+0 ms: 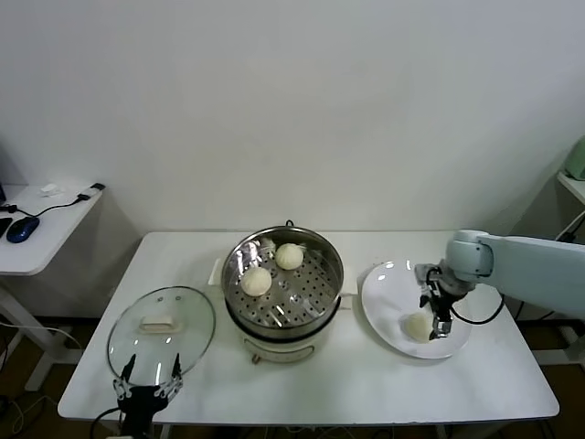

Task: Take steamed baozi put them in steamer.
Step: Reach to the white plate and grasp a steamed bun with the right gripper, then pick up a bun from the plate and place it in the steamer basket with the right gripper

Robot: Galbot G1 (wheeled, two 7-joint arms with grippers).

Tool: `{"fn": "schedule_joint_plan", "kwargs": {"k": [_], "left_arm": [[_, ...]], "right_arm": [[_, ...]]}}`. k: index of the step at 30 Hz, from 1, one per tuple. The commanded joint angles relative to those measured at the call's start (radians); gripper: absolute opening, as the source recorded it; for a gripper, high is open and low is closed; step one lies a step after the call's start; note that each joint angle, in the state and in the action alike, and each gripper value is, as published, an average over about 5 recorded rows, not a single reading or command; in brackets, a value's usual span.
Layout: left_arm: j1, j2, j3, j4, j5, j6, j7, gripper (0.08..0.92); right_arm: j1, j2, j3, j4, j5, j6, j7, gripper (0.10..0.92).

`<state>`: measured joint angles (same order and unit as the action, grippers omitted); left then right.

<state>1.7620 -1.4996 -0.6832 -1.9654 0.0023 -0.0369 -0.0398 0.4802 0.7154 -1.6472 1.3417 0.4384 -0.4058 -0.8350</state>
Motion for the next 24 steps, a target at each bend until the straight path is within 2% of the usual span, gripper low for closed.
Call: {"fn": "schedule_joint_plan", "kwargs": {"k": [1, 9, 17, 24], "left_arm": [[-0.003, 0.001, 0.001, 0.003, -0.001, 0.001, 0.0, 0.823], [-0.009, 0.001, 0.002, 0.008, -0.003, 0.001, 0.0, 0.823], [-0.008, -0.001, 0.002, 0.006, -0.002, 0.001, 0.0, 0.823], [-0.009, -0.002, 0.006, 0.003, 0.001, 0.003, 0.0, 0.823]], "right_arm": [[-0.095, 0.025, 0.069, -0.059, -0.03, -0.019, 0.024, 0.823], [-0.105, 0.048, 0.072, -0.072, -0.026, -0.023, 0.021, 0.817], [-0.074, 0.04, 0.066, -0.048, -0.043, -0.023, 0.01, 0.671], [0.134, 0.057, -0.018, 0.0, 0.004, 0.013, -0.044, 0.653]]}}
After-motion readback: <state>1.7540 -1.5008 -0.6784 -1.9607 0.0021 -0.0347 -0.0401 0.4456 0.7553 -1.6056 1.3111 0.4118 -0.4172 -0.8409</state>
